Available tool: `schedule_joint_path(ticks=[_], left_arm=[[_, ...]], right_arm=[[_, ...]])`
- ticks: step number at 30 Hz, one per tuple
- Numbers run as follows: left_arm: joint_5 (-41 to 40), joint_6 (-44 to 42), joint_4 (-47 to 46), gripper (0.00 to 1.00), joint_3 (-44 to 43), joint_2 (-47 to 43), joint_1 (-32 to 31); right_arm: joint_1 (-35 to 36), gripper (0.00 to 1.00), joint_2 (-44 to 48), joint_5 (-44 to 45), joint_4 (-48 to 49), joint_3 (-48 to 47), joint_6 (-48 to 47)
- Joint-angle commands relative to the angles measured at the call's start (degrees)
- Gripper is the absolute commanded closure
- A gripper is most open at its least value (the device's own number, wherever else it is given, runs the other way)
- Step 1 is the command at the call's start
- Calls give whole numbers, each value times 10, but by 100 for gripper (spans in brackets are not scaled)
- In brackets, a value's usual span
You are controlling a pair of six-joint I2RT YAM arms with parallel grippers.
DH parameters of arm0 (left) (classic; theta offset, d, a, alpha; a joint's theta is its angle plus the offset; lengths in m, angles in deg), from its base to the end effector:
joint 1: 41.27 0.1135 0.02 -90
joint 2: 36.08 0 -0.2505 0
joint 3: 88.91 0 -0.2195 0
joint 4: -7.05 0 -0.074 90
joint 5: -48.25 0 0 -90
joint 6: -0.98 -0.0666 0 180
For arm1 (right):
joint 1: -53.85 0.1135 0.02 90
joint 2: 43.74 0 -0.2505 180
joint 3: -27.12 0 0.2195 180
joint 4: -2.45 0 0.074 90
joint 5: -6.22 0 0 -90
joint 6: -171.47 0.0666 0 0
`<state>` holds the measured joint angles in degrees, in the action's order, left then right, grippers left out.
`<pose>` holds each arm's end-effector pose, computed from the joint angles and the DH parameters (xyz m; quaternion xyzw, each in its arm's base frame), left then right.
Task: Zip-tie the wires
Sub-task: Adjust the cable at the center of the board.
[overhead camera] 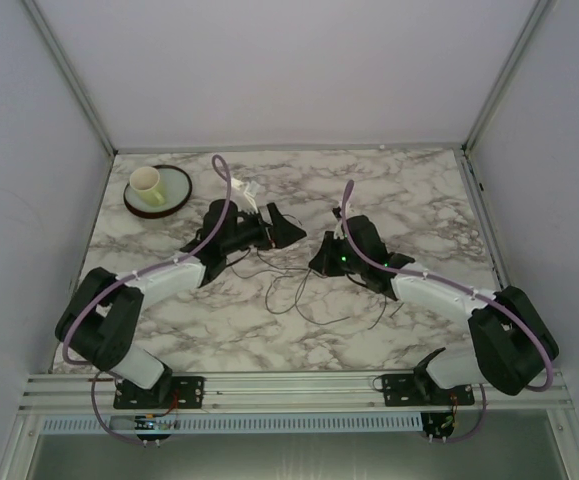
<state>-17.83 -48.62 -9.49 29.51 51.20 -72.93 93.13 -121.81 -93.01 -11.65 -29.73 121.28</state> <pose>0.2744 -0.2009 0.2471 0.0772 0.7529 -0.5007 0.4202 0.2153 0.1899 0.1984 -0.0329 0.8856 0.3466 0.3075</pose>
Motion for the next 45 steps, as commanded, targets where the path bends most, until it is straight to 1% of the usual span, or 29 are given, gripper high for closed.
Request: schedule_joint_path(ticks=[1,6,11,12,14,17,21,23,24,25,27,31,33,35,37,40,43,45], left_arm=[[-25,41,-57,17,-2,34,-17],[-25,46,-59,23,-35,78,-35],[-39,-4,4,33,-75,101,-61],[-41,-8,8,37,-77,102,-64],[-39,-6,3,47,-76,103,-65],[-36,-6,2,64,-78,106,-66],[-35,-8,4,82,-78,109,-67],[-38,-11,11,92,-79,108,-67],[-40,-14,16,99,-81,107,-67],[-41,-16,22,100,-84,107,-67],[-44,-20,34,100,-89,106,-66],[-41,-33,62,100,-108,99,-63],[-39,-40,76,100,-115,93,-61],[-30,-46,88,100,-122,90,-58],[-21,-49,101,100,-126,86,-55],[-13,-49,114,100,-127,76,-54],[-6,-45,124,100,-131,67,-53],[5,-41,125,100,-133,64,-53]], right_arm=[[12,100,11,8,25,-23,-9],[17,100,12,16,25,-28,-10],[19,100,19,27,27,-27,-10],[18,100,21,28,27,-25,-9],[19,100,22,32,27,-25,-9],[18,100,24,36,28,-23,-8],[19,100,32,48,30,-21,-7],[18,100,38,56,30,-18,-8],[18,100,41,58,30,-16,-9],[18,100,45,60,30,-14,-12],[18,91,55,62,31,-9,-24],[12,77,105,53,25,19,-74],[7,67,143,55,24,43,-107],[3,56,184,58,27,66,-150],[0,50,225,52,43,94,-209],[-1,46,283,32,88,148,-299],[-1,47,320,-1,153,216,-367],[-1,49,325,-21,189,246,-402]])
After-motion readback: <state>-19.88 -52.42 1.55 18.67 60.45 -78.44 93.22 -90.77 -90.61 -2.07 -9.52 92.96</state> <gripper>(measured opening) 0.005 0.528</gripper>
